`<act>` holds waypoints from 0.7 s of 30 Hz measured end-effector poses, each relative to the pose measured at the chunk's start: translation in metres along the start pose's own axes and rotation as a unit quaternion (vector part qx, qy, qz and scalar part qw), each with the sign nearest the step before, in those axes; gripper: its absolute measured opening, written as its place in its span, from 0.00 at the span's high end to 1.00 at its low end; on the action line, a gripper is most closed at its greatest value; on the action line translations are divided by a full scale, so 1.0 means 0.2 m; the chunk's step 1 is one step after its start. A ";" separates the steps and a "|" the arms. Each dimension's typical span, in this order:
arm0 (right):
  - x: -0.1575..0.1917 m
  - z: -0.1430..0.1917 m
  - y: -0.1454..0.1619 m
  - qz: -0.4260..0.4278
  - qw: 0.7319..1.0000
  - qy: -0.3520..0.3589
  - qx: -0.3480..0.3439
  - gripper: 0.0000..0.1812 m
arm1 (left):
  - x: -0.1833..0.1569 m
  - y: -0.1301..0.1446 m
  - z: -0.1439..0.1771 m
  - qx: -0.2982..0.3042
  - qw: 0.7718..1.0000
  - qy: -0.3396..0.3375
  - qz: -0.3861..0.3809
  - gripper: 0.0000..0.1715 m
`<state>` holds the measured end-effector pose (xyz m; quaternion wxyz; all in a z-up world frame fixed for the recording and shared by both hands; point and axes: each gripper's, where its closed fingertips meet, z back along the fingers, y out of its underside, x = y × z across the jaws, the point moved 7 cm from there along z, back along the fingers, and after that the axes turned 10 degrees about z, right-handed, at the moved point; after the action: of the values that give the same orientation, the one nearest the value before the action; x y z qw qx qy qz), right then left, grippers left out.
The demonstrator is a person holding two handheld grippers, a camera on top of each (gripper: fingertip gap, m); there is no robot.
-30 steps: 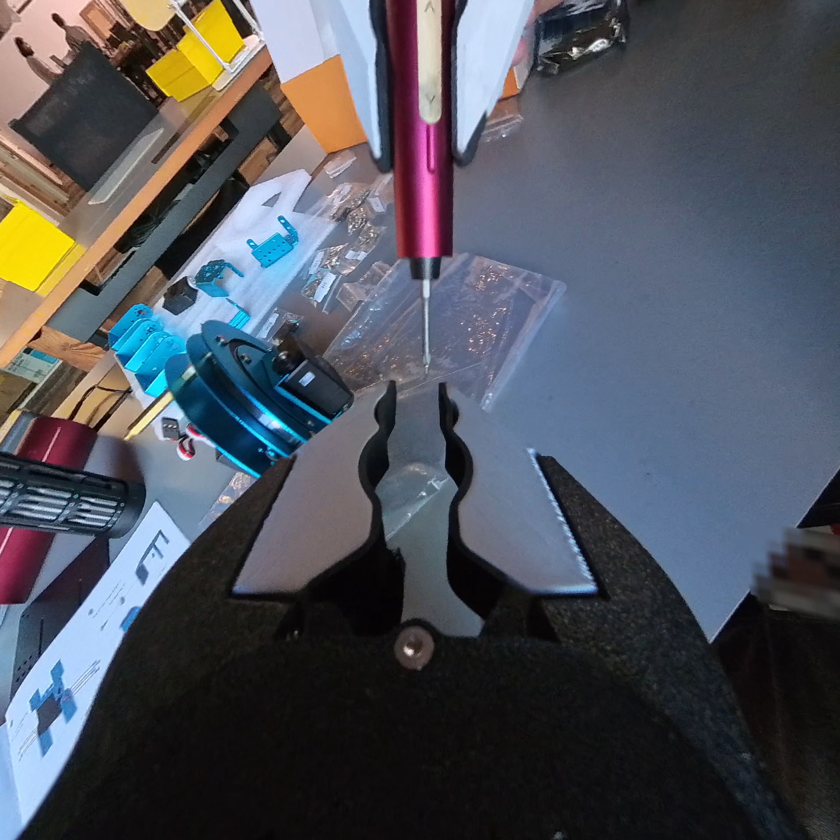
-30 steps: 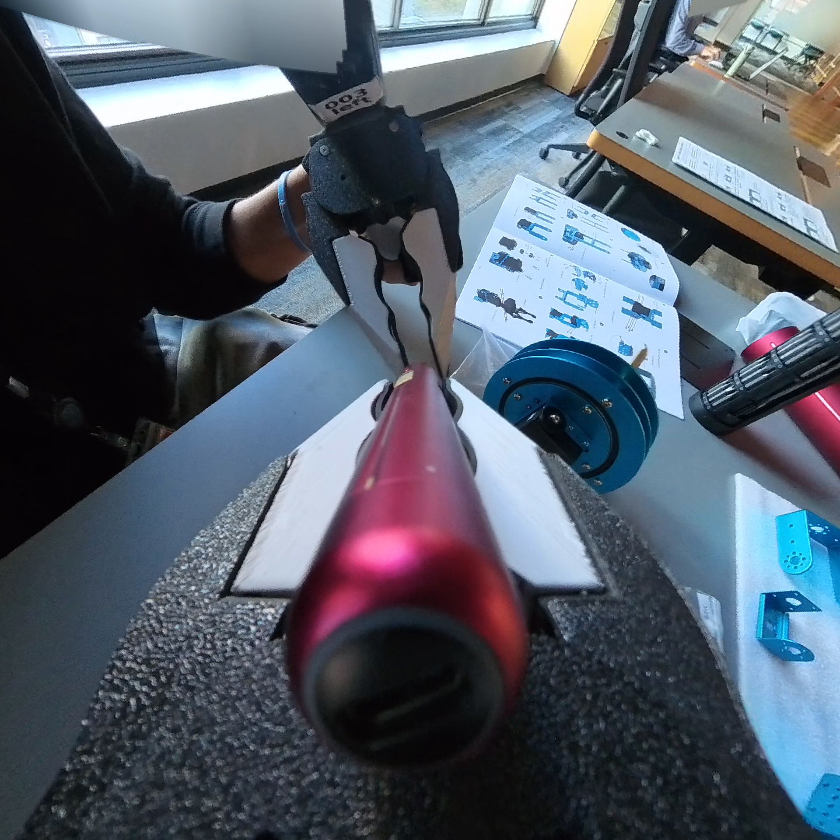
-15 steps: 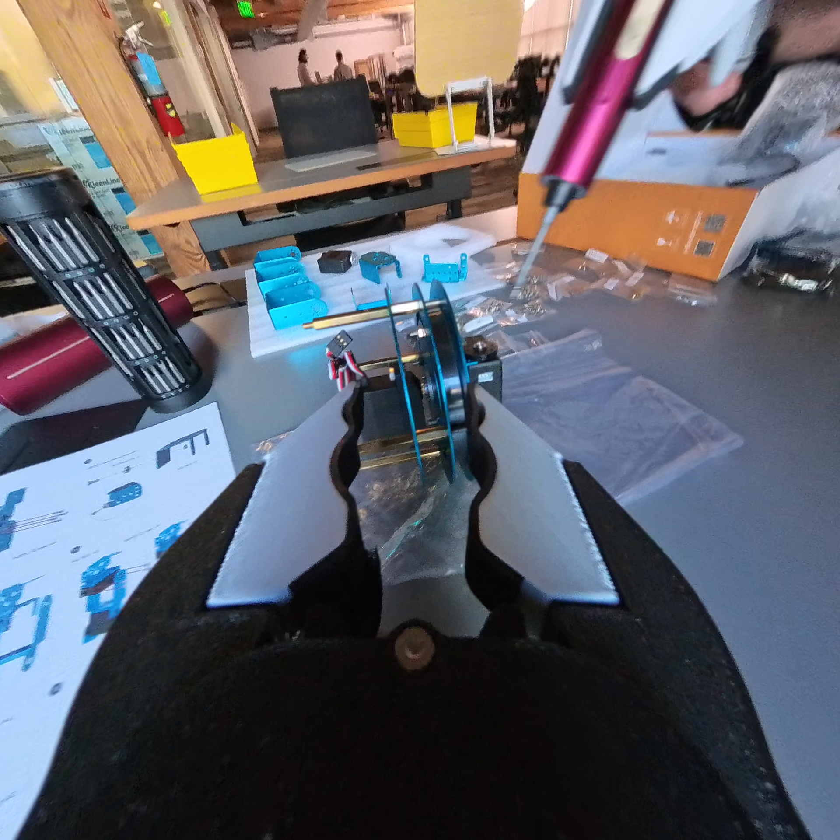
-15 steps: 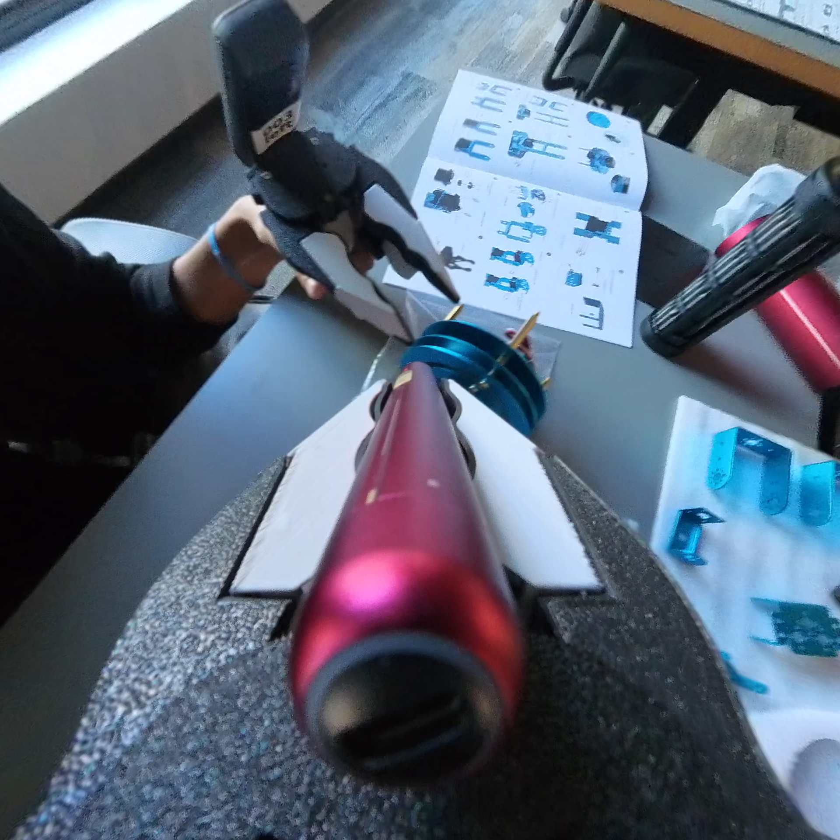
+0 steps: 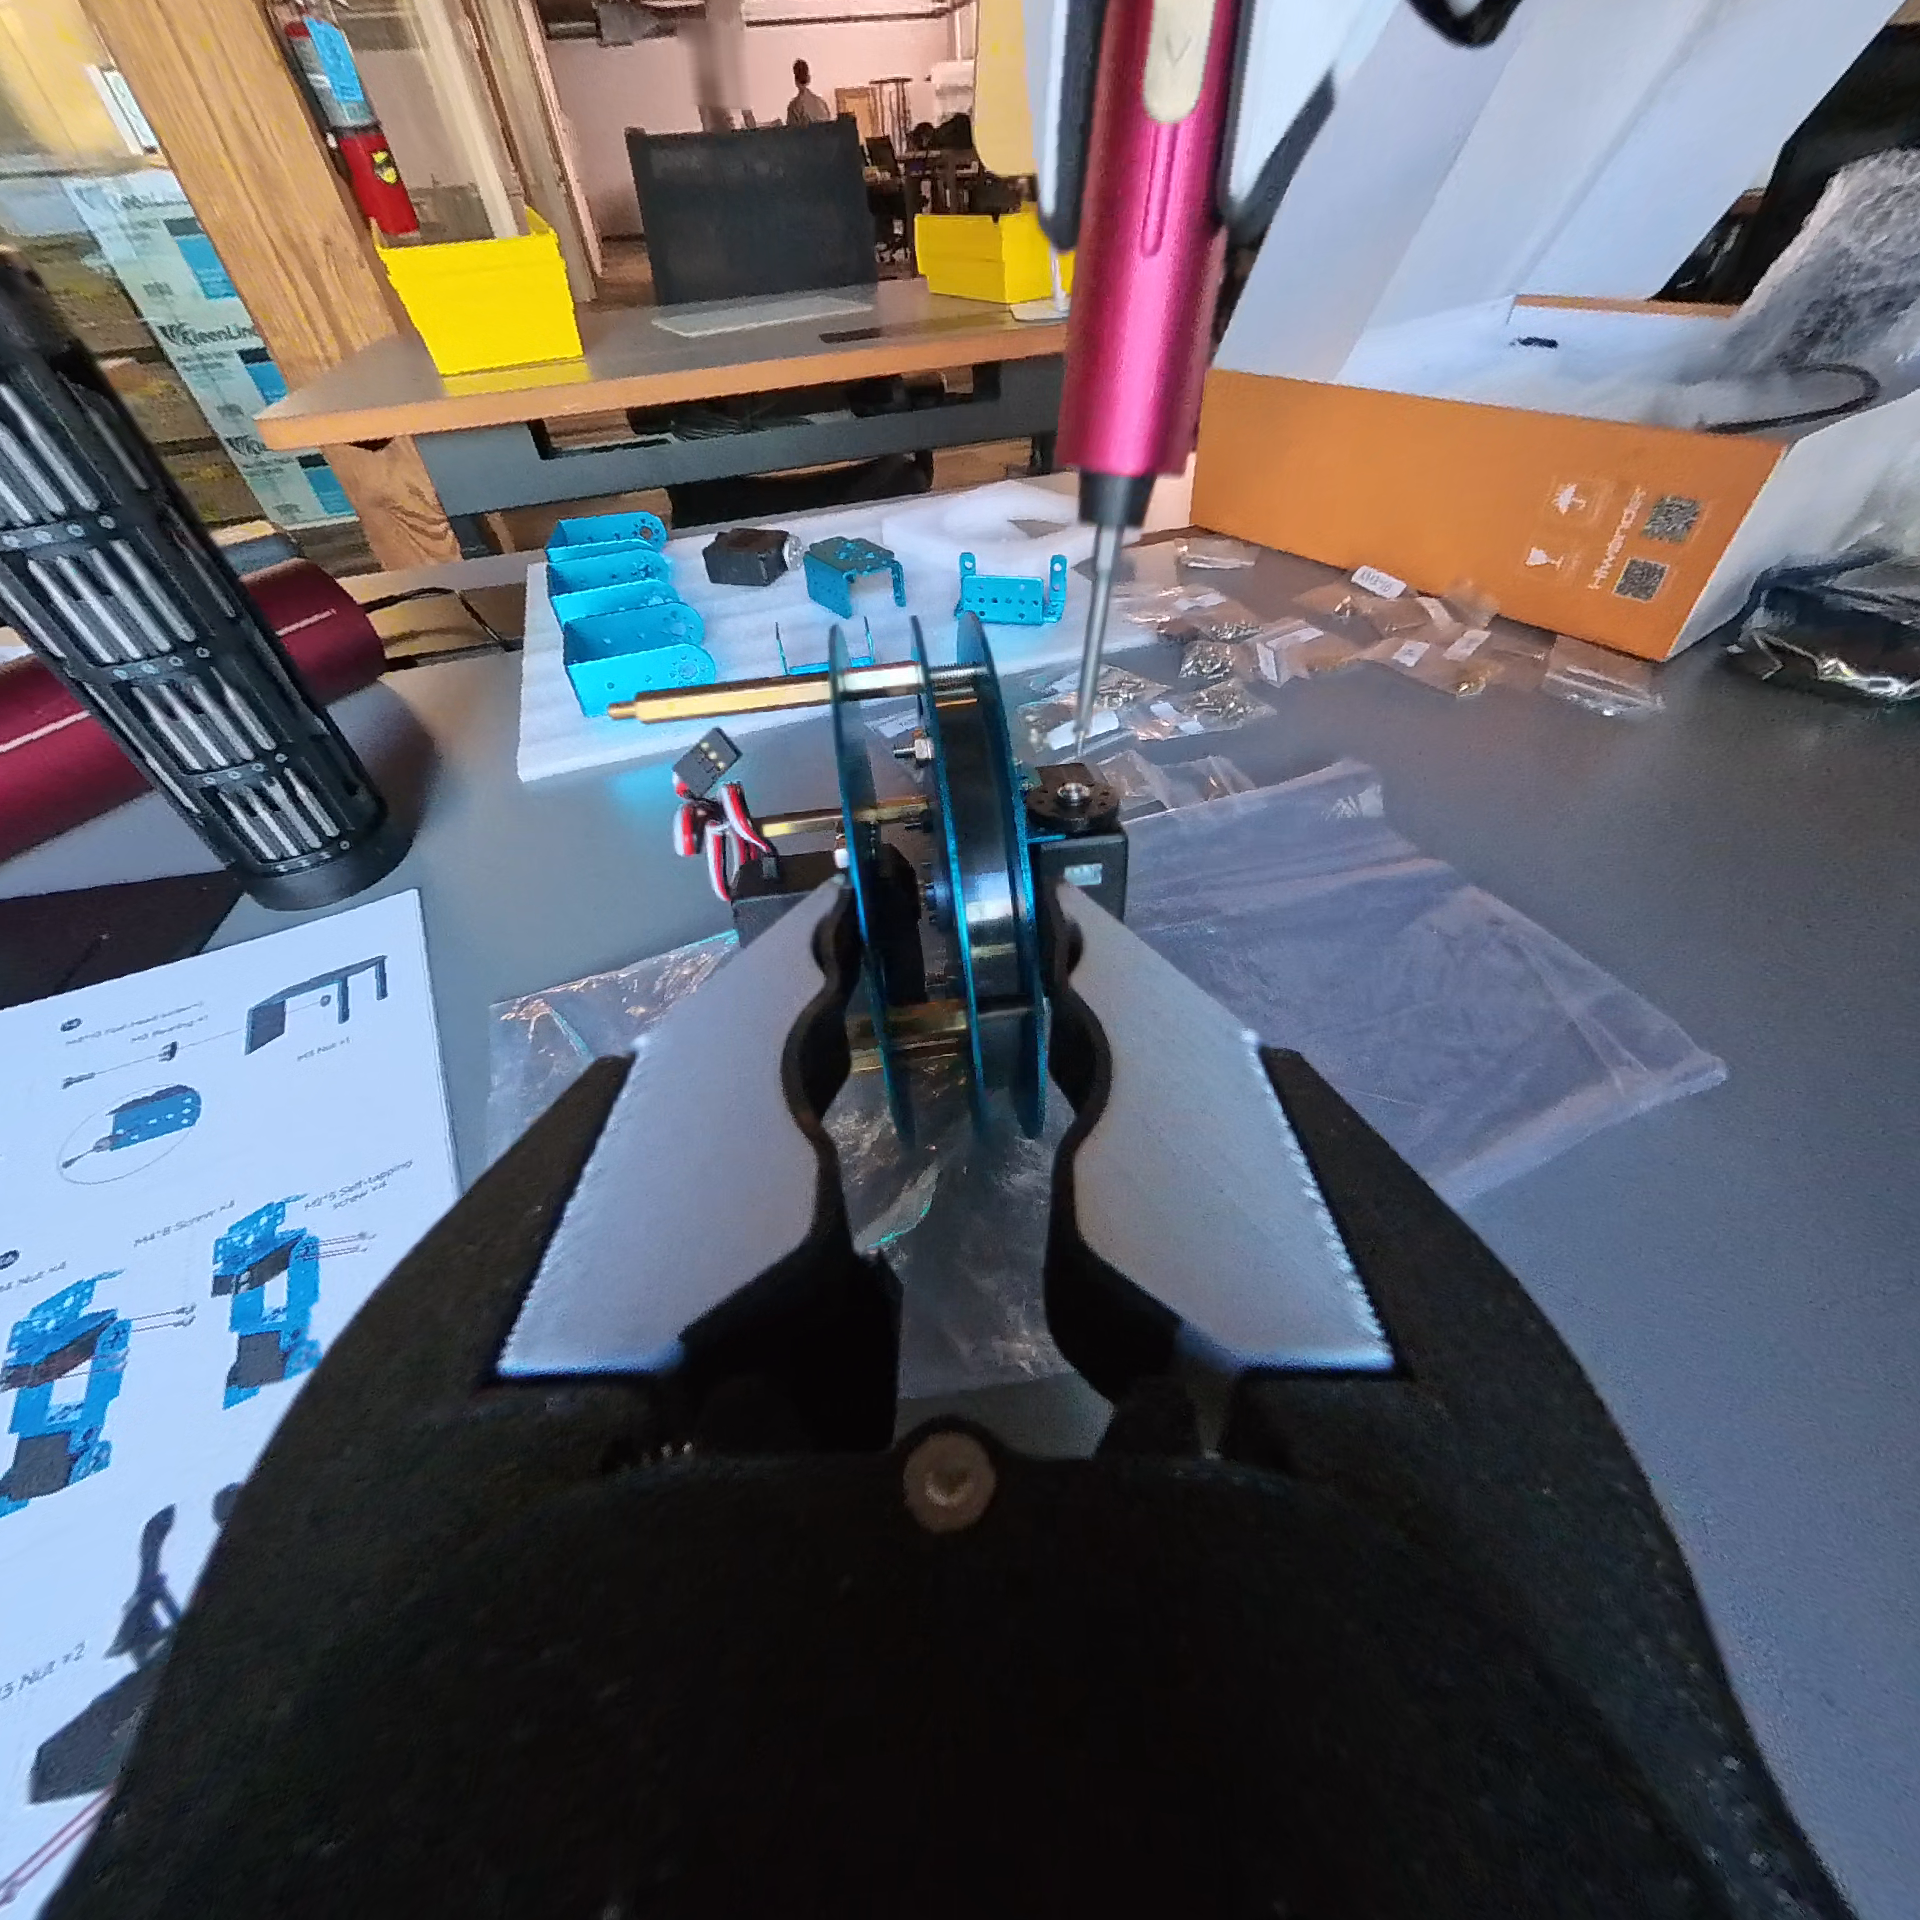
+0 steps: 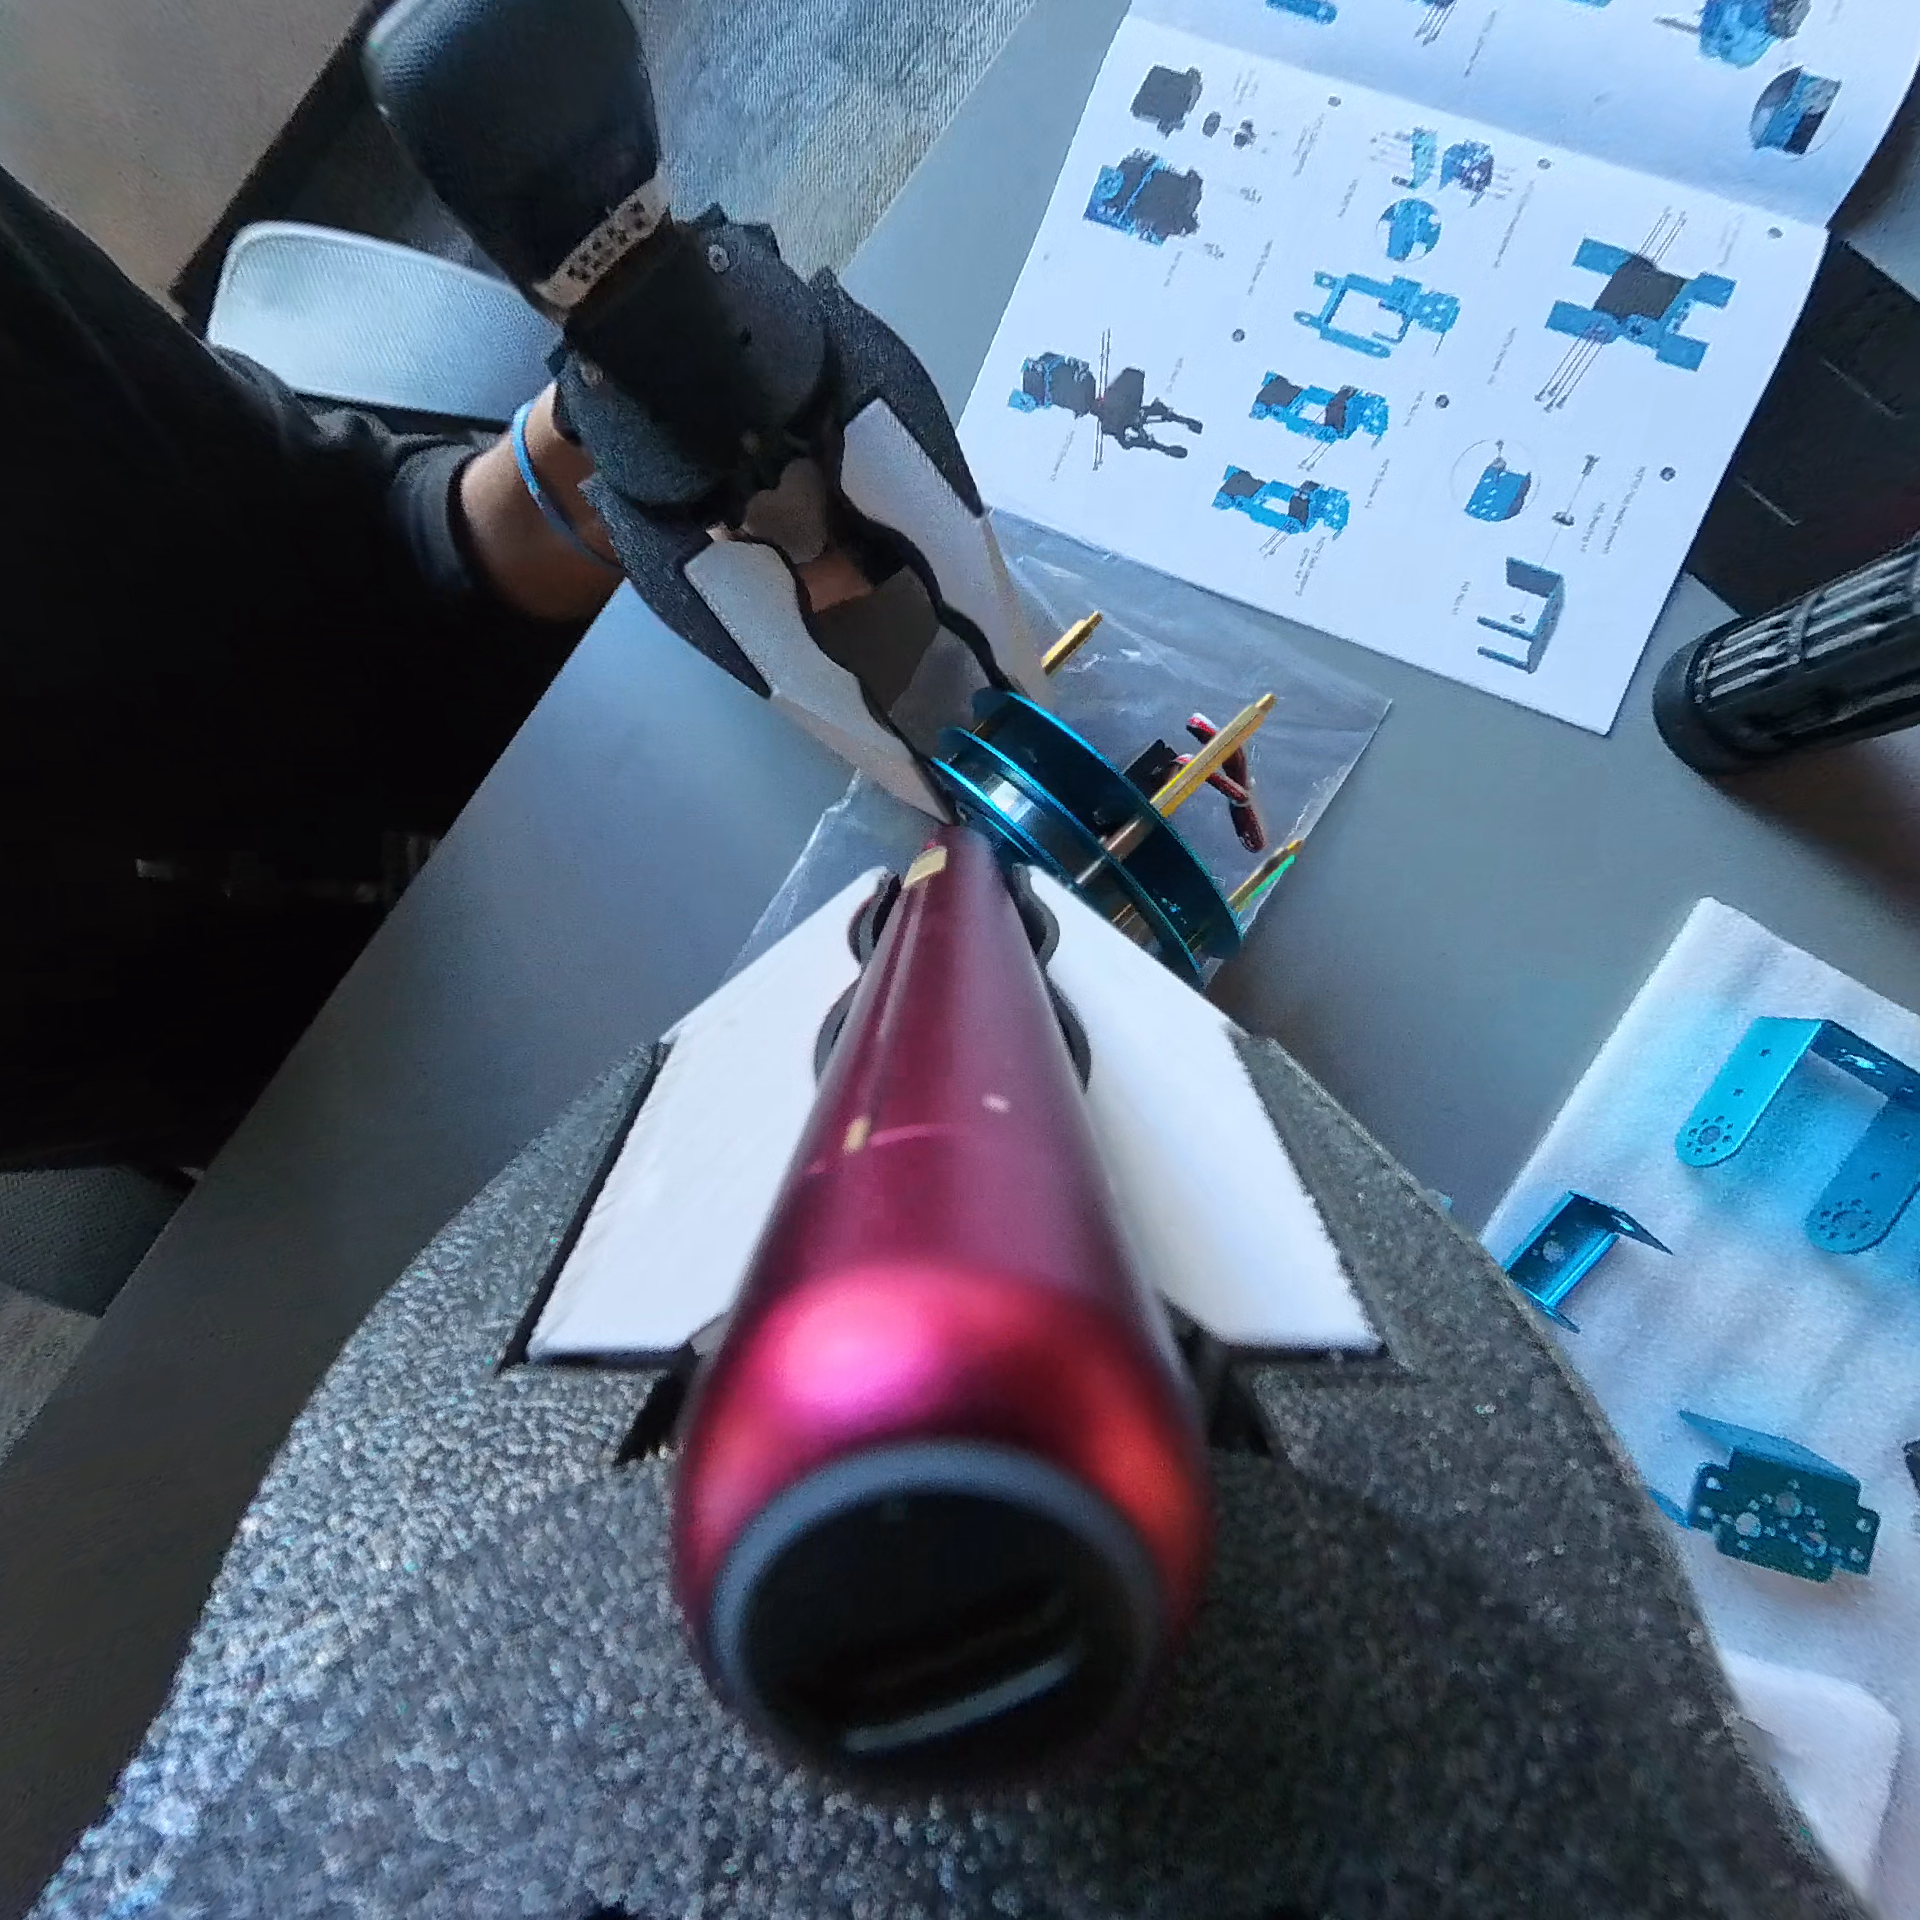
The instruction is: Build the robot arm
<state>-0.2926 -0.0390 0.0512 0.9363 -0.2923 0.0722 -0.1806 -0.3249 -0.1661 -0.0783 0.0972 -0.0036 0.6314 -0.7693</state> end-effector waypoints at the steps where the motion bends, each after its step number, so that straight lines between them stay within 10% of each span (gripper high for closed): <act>1: 0.00 -0.02 0.00 0.004 1.000 0.002 0.008 0.88 | 0.00 0.00 0.00 0.000 1.000 -0.001 -0.001 0.80; 21: -0.03 -0.09 -0.02 0.009 0.998 0.002 0.064 0.88 | 0.00 0.00 0.01 -0.001 1.000 -0.001 -0.001 0.81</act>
<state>-0.3034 -0.0493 0.0394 0.9545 -0.2308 0.0654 -0.1772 -0.3240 -0.1674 -0.0788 0.0972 -0.0051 0.6318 -0.7690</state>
